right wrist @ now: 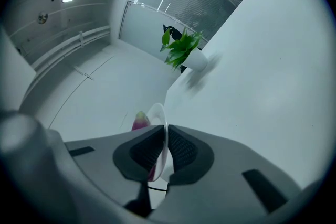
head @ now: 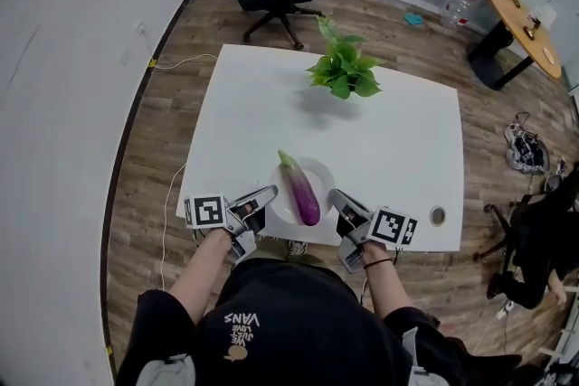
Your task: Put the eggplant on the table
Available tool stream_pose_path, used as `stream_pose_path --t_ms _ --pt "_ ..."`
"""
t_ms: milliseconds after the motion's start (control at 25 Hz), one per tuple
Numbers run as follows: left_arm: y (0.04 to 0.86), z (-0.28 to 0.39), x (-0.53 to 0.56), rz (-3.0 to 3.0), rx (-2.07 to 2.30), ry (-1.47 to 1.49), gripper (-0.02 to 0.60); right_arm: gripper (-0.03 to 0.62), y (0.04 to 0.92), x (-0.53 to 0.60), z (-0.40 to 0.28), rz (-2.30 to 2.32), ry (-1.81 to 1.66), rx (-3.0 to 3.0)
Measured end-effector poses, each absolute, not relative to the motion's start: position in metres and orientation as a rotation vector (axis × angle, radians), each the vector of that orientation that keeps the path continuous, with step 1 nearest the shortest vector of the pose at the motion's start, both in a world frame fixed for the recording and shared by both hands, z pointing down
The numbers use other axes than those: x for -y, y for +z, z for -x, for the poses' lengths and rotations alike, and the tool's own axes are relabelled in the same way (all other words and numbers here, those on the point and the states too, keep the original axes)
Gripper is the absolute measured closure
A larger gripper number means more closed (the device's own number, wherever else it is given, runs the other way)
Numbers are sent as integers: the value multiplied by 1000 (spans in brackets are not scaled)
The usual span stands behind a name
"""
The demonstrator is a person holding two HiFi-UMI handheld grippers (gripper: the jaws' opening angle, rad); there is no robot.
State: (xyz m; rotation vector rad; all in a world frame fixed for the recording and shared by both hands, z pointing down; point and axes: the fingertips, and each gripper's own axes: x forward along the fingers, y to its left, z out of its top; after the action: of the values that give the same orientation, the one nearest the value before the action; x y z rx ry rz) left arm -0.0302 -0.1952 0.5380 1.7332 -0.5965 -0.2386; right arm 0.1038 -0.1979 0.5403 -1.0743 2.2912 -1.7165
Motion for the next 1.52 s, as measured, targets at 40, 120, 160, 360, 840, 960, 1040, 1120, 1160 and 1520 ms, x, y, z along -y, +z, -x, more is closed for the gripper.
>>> stream_pose_path --t_ms 40,120,160,360,840,960,1040,1120,1160,1520 --pt "539 29 199 -1735 593 -233 557 562 542 202 -105 1082 -1713 -2288" --pt "541 29 206 -1742 588 -218 557 562 544 208 -105 1101 -1703 -2279" --pt "542 29 209 -1745 586 -209 557 562 546 210 -104 1111 -1699 -2272" --pt "547 27 223 -1753 568 -183 557 562 553 220 -107 1157 -1689 -2246" --pt "571 30 240 -1738 562 -111 555 562 571 234 -103 1213 -1690 -2229" --pt "579 29 243 -1742 559 -76 555 562 580 235 -103 1241 -1699 -2219" --pt "584 28 246 -1739 561 -50 555 562 585 235 -104 1252 -1713 -2205" --pt "589 28 247 -1736 565 -28 555 562 590 235 -105 1258 -1727 -2198" --pt "592 27 247 -1735 566 -16 555 562 592 235 -105 1262 -1732 -2200" --pt "624 23 251 -1684 584 95 555 562 618 240 -109 1300 -1792 -2184"
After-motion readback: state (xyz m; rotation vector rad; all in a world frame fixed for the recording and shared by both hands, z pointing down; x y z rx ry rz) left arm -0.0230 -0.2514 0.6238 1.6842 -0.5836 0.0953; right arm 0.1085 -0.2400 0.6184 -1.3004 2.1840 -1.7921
